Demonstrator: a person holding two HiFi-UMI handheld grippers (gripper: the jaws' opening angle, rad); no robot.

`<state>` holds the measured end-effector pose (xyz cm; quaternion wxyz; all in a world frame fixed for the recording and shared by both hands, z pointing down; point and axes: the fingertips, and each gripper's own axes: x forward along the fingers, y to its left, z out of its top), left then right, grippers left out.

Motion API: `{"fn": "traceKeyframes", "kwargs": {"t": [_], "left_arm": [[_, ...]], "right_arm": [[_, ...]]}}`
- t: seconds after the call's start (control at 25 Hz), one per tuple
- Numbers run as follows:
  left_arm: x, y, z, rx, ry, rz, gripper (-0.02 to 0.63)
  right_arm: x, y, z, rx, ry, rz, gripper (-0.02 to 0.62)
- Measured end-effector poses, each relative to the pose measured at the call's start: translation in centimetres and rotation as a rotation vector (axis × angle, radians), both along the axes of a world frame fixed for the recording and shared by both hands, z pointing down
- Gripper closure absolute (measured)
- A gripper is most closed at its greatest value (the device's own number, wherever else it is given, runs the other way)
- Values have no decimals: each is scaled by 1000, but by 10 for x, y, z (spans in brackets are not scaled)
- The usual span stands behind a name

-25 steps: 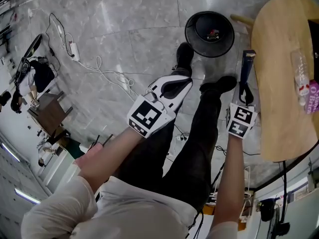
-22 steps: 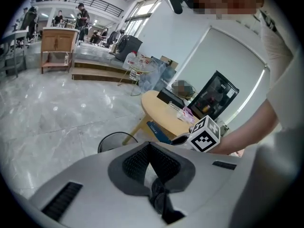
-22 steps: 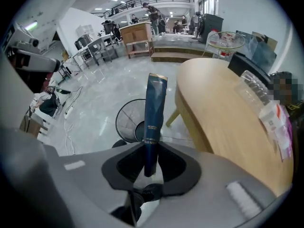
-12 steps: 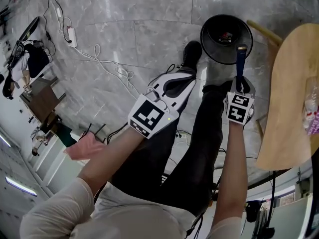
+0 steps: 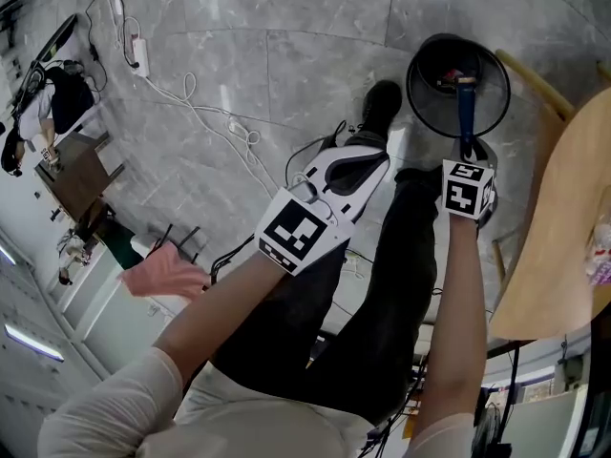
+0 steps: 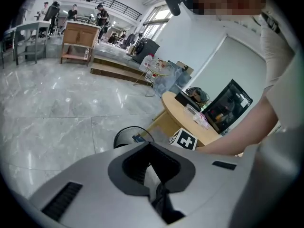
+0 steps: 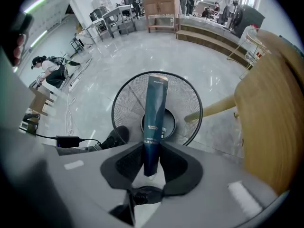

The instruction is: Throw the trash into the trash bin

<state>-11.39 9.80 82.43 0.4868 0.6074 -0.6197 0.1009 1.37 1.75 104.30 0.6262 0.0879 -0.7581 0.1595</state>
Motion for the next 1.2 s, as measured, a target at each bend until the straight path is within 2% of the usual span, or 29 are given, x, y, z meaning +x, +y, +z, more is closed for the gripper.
{"fn": "traceKeyframes", "kwargs": {"t": [0.12,0.28,0.36,0.68,0.92,1.2], "left_arm": [[-5,3,4,-3,1,-10,600],[-10,4,7,-3,1,-15,600],[-12,4,8,-2,2,-18,600],[-11,4,2,5,-1,-15,600],[3,-7,-21,17,-12,23,600],[20,-35,-57,43,-28,97,600]], "right_arm": [[-10,2,5,-12,-24,-1,450],[-25,2,5,-29,-68,29,279],[-29,3,3,-37,-83,33,239],[-31,8,-17,-50,-126,30,204],[-24,3,-62,-44,-163,34,204],[-5,-6,-122,-39,-208,-46,204]]}}
